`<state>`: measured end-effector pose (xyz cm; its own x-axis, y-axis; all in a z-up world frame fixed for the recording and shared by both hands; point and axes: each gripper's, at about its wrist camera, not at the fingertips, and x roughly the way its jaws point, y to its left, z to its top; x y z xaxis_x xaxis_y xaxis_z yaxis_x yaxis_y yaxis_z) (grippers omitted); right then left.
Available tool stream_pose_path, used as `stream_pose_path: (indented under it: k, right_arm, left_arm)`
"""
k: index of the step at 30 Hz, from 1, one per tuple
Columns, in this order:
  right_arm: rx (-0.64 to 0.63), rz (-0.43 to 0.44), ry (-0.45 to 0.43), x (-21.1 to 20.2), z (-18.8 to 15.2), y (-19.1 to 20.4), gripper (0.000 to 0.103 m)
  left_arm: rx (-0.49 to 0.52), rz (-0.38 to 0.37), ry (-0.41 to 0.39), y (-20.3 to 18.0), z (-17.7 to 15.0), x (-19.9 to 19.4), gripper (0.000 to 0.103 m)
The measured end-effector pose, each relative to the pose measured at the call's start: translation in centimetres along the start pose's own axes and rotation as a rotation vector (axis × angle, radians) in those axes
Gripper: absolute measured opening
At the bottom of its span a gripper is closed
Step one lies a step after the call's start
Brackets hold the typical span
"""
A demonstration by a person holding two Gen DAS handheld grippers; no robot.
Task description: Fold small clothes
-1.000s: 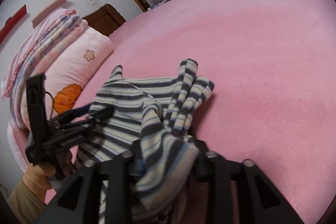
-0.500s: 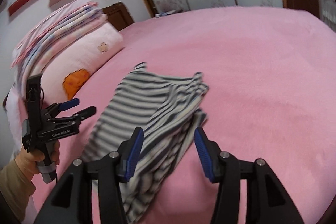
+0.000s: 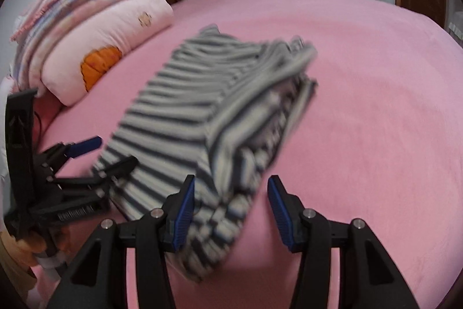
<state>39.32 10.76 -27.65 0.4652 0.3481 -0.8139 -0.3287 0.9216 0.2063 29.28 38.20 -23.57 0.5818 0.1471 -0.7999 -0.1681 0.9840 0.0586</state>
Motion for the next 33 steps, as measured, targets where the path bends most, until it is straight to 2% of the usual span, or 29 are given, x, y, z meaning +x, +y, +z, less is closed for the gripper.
stream_pose_path:
  k: [8, 13, 17, 22, 27, 33]
  right_arm:
    - [0.032, -0.010, 0.023, -1.1, -2.5, -0.3, 0.050]
    - [0.049, 0.006, 0.002, -4.2, -2.8, -0.3, 0.046]
    - [0.051, 0.006, -0.043, -9.5, -3.4, -0.8, 0.046]
    - [0.045, -0.021, -0.083, -16.6, -4.7, -1.5, 0.046]
    - [0.045, -0.083, -0.118, -24.0, -7.1, -2.8, 0.046]
    - [0.078, -0.131, -0.120, -31.4, -10.7, -4.6, 0.047]
  left_arm:
    - [-0.075, 0.010, 0.037, 1.2, -1.9, -0.7, 0.086]
    - [-0.090, -0.027, 0.021, -0.3, -2.6, -4.3, 0.086]
    - [-0.083, -0.065, -0.013, -3.2, -2.9, -8.8, 0.087]
    - [-0.115, -0.124, -0.043, -7.2, -3.6, -15.2, 0.099]
    - [-0.133, -0.156, -0.068, -11.1, -5.0, -21.9, 0.100]
    - [-0.101, -0.192, -0.118, -16.3, -7.8, -29.7, 0.102]
